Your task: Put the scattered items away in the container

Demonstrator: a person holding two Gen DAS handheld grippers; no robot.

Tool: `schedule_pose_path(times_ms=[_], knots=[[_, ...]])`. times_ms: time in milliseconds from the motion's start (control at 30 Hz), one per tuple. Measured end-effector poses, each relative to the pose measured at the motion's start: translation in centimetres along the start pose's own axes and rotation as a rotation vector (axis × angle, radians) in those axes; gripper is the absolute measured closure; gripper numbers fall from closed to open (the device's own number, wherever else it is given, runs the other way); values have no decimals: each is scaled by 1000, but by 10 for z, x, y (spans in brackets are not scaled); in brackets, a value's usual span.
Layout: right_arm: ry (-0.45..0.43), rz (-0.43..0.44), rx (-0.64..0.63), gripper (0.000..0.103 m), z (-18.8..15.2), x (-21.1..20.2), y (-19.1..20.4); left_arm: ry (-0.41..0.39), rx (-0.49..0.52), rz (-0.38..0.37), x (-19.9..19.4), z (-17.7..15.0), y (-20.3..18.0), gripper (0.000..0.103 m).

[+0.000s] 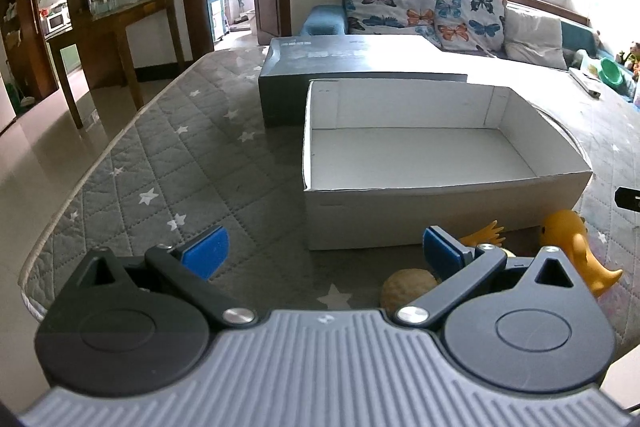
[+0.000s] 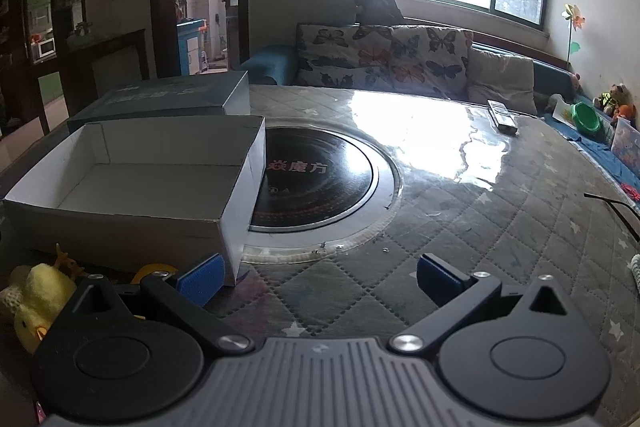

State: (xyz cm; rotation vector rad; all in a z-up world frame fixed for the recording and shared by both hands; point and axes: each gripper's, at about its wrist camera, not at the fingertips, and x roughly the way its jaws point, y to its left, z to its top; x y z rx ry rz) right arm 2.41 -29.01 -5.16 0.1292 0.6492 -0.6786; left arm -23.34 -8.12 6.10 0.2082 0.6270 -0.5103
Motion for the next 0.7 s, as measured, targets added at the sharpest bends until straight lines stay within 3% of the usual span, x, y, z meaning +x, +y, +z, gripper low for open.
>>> schedule_pose_path(times_ms=[700], knots=[[-5,39,-19,0,-6,-9,9,10,15,-24,-3,-2,-8,0]])
